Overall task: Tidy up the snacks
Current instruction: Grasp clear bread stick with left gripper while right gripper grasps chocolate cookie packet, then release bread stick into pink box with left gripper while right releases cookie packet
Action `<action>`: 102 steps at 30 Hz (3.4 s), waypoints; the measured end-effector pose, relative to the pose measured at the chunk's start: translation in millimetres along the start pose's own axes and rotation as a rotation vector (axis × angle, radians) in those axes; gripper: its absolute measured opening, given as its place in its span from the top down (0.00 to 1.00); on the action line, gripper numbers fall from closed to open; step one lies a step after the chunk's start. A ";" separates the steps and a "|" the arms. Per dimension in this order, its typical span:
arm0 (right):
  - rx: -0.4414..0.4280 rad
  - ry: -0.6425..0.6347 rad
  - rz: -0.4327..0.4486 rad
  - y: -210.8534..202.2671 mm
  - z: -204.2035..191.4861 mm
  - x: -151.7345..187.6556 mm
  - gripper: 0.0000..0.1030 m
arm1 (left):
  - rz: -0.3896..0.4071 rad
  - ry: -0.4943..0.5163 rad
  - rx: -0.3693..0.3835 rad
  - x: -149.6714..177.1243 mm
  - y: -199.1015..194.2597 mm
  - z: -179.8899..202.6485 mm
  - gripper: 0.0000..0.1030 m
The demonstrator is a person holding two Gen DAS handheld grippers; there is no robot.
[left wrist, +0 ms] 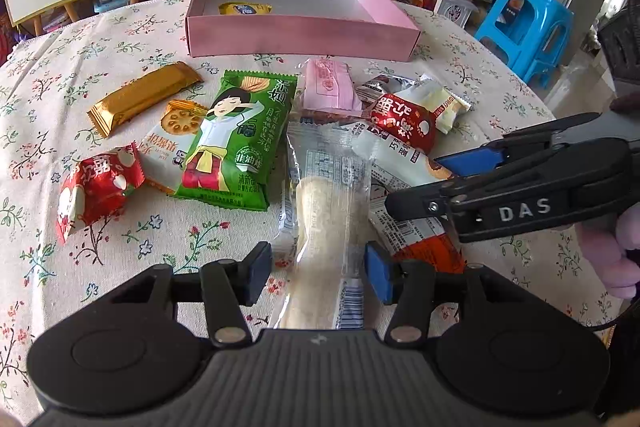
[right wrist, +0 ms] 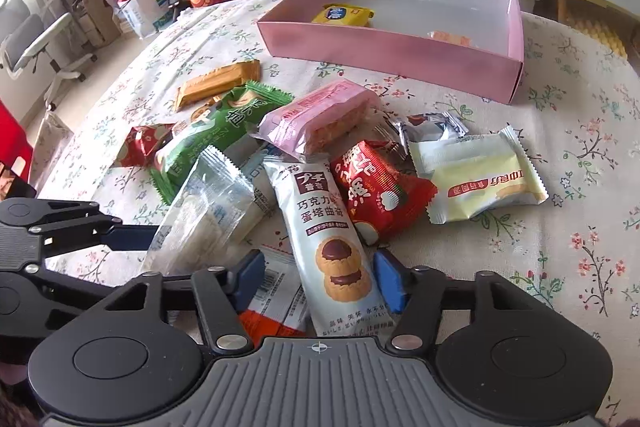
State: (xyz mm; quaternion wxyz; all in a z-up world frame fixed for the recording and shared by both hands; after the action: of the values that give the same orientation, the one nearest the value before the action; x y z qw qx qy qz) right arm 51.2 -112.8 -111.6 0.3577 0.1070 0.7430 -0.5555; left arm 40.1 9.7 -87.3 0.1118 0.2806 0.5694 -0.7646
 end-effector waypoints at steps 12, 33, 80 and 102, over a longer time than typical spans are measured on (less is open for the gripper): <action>0.001 0.033 -0.002 -1.1 3.1 -2.8 0.69 | -0.007 -0.033 0.010 -1.3 -1.9 -3.6 0.72; -0.133 0.131 -0.012 -35.5 -4.2 -12.7 0.71 | -0.013 -0.107 0.085 -11.9 -19.4 -4.5 0.74; 0.027 0.466 0.222 -37.5 119.0 -137.5 0.71 | 0.132 -0.335 0.102 -165.3 30.4 -16.8 0.75; 0.090 0.494 0.202 31.4 177.4 -176.2 0.71 | 0.099 -0.324 0.034 -205.1 93.7 -23.8 0.74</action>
State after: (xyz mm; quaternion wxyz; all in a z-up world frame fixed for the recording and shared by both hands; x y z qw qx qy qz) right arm 269.0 -219.5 -42.9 0.2141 0.3284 0.7679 -0.5066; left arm 260.9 -29.2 -53.5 0.2350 0.1835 0.5165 -0.8027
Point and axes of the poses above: each gripper's, at about its wrist camera, not at the fingertips, and y roughly the way its jaws point, z to its right, x to its underside, the point moved 5 cm from there along y, roughly the way its jaws point, and after that the axes turned 5 degrees about -y, right-handed, at the moved point
